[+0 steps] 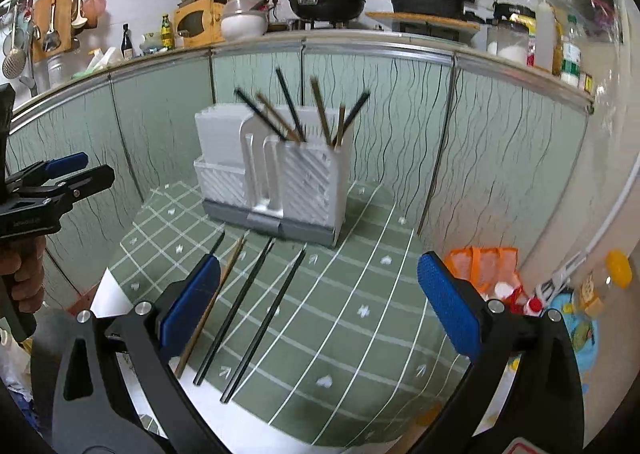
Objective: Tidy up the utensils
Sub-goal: 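Move both open tools back over the remaining chopsticks, then close the left tool on a black chopstick while the right tool grips another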
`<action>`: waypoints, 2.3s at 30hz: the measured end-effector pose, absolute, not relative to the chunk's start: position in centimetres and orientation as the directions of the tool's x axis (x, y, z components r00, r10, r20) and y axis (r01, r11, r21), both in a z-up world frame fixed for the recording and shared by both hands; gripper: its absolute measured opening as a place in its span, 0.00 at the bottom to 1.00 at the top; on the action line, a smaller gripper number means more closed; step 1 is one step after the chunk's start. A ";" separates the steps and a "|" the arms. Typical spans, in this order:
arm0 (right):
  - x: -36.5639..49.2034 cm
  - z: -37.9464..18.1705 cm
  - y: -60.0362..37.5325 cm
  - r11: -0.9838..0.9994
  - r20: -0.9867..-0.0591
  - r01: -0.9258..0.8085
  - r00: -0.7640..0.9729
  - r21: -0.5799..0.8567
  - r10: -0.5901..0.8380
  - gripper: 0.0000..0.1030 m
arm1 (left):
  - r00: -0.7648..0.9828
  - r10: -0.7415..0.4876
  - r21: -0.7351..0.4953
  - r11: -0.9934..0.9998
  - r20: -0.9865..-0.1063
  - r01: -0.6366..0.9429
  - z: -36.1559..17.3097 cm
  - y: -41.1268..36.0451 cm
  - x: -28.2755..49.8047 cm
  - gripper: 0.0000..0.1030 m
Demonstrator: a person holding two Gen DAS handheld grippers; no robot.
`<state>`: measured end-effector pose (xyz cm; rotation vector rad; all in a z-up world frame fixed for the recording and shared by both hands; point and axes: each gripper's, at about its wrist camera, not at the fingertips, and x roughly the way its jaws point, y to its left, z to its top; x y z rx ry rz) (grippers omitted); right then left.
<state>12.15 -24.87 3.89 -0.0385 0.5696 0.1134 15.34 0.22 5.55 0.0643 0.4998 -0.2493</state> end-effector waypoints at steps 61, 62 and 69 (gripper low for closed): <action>9.4 -11.6 -18.0 1.000 -0.646 0.013 0.763 0.017 0.001 0.06 | 0.787 -0.120 0.016 0.987 -0.606 0.162 -11.2 -2.9 9.6 0.08; 9.5 -11.6 -17.9 1.000 -0.646 0.014 0.763 0.015 -0.001 0.06 | 0.785 -0.123 0.008 0.987 -0.607 0.161 -11.2 -2.8 9.7 0.08; 9.4 -11.6 -18.1 0.999 -0.649 0.011 0.760 0.030 0.011 0.06 | 0.782 -0.129 0.002 0.986 -0.609 0.164 -11.1 -2.6 9.6 0.07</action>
